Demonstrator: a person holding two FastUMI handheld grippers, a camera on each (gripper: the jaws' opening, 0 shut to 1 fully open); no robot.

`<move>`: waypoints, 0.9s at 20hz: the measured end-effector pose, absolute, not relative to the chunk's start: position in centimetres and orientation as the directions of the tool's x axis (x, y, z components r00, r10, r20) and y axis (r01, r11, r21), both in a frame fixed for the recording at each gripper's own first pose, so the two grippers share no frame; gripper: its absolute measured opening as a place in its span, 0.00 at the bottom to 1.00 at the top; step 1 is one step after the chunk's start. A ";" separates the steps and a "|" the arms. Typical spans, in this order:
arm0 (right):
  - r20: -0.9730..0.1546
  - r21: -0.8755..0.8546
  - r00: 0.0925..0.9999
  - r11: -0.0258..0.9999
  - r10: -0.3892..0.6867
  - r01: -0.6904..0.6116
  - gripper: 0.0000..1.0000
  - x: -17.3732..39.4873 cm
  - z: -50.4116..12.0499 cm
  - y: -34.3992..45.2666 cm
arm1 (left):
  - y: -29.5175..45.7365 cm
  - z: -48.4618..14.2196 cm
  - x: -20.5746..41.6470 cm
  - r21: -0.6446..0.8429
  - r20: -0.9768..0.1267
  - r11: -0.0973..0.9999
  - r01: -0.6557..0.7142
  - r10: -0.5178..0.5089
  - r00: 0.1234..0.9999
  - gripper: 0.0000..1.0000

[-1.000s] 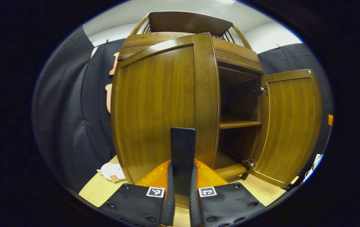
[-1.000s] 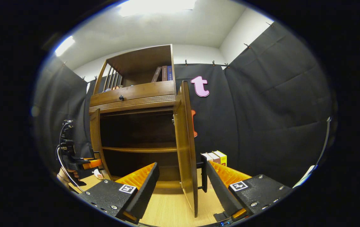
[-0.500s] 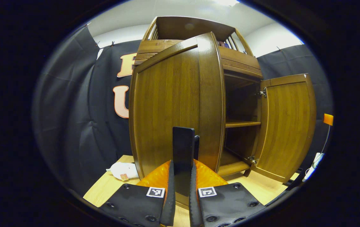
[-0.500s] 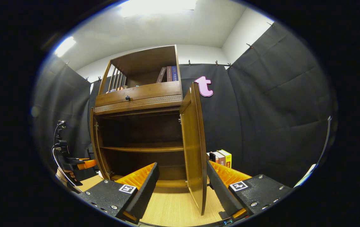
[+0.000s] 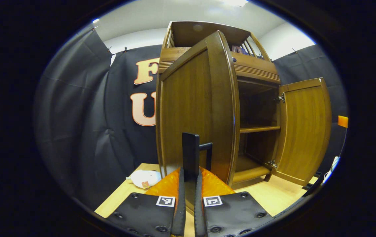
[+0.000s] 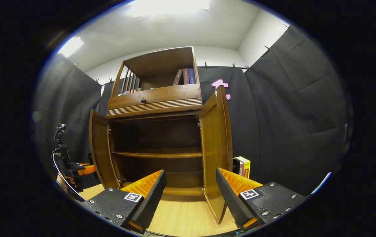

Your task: Open the right door of the double-door shoe cabinet with the right hand, and open the left door with the left hand.

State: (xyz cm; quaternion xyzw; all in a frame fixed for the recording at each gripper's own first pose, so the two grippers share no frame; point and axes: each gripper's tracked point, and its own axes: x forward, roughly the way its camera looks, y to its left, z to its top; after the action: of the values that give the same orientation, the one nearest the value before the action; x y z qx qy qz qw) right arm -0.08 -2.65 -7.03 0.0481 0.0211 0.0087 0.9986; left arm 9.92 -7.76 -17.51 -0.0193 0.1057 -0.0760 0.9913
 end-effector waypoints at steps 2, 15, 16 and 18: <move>-0.038 0.096 0.999 0.995 0.031 -0.027 0.99 0.1 -6.9 -2.0 | -6.4 -17.4 9.6 -0.040 -0.203 0.991 0.126 -0.131 0.970 0.19; -0.042 0.092 0.995 0.992 0.088 -0.084 0.99 1.3 -7.5 2.6 | 1.0 -18.0 8.7 -0.042 -0.185 0.998 0.056 -0.063 0.981 0.08; -0.039 0.095 0.995 0.991 0.093 -0.089 0.99 1.5 -7.4 2.9 | 1.5 -17.9 8.6 -0.048 -0.186 0.997 0.056 -0.064 0.981 0.08; -0.035 0.103 0.994 0.990 0.104 -0.100 0.99 1.6 -7.3 3.6 | 3.2 -18.0 8.3 -0.047 -0.189 0.998 0.042 -0.050 0.981 0.08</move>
State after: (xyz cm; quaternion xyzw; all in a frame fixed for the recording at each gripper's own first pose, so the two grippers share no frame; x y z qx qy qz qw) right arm 1.57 3.60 -7.31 0.0507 0.0203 0.0513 0.9972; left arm 8.33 3.16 -18.03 -0.0216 0.0954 -0.0232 0.9949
